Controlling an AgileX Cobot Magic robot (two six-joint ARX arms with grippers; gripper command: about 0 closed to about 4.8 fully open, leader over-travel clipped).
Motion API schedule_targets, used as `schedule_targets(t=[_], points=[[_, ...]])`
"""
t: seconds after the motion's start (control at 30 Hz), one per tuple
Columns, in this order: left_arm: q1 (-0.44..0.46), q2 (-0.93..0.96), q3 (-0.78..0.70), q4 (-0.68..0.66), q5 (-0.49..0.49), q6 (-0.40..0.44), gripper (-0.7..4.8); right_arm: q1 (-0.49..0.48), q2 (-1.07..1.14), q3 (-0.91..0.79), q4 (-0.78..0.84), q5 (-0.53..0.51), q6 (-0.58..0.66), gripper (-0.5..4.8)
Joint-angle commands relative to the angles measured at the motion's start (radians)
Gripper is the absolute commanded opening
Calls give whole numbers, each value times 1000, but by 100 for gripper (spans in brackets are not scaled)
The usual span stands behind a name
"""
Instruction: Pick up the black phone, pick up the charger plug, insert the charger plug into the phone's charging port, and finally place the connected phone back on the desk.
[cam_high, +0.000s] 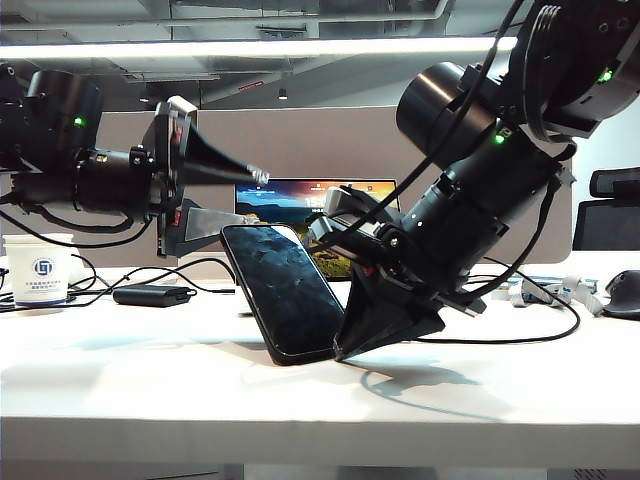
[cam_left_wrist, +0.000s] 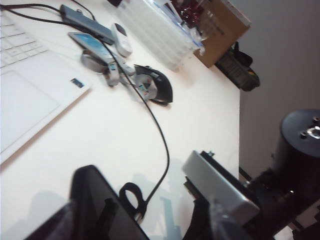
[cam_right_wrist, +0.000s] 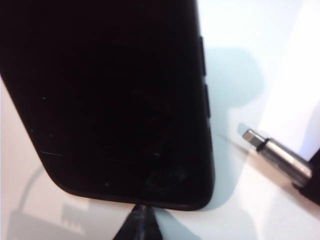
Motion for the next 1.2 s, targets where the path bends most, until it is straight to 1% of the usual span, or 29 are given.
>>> schedule_targets(t=[0.03,0.13,0.17,0.3,0.5,0.6,0.77,0.83,0.93,1.1,1.2], points=[[-40,22,-28,-148,152,-36,343,3,1,25,199,16,-4,-5],[-40,22,-28,-138,136,-33,346,3,0,25,200,12,-4,-5],[-40,22,-28,-135,132,-33,356,3,0,25,200,12,-4,-5],[-40,22,-28,-132,109,-33,475,3,0,25,200,12,-4,-5],[-40,22,-28,-131,85,-31,479,3,0,25,200,-3,-4,-5],[-40,22,-28,-131,79,-10,479,3,0,25,199,-3,-5,-5],[-40,23,-28,-131,34,-10,479,3,0,25,199,-2,-26,-5],[-40,23,-28,-131,12,-10,479,3,0,25,200,2,-27,-5],[-40,23,-28,-132,-50,-9,479,3,0,25,199,2,-31,-5],[-40,23,-28,-132,-148,17,479,3,0,25,198,1,-45,-5],[-40,23,-28,-133,-167,23,479,3,0,25,197,1,-45,-5]])
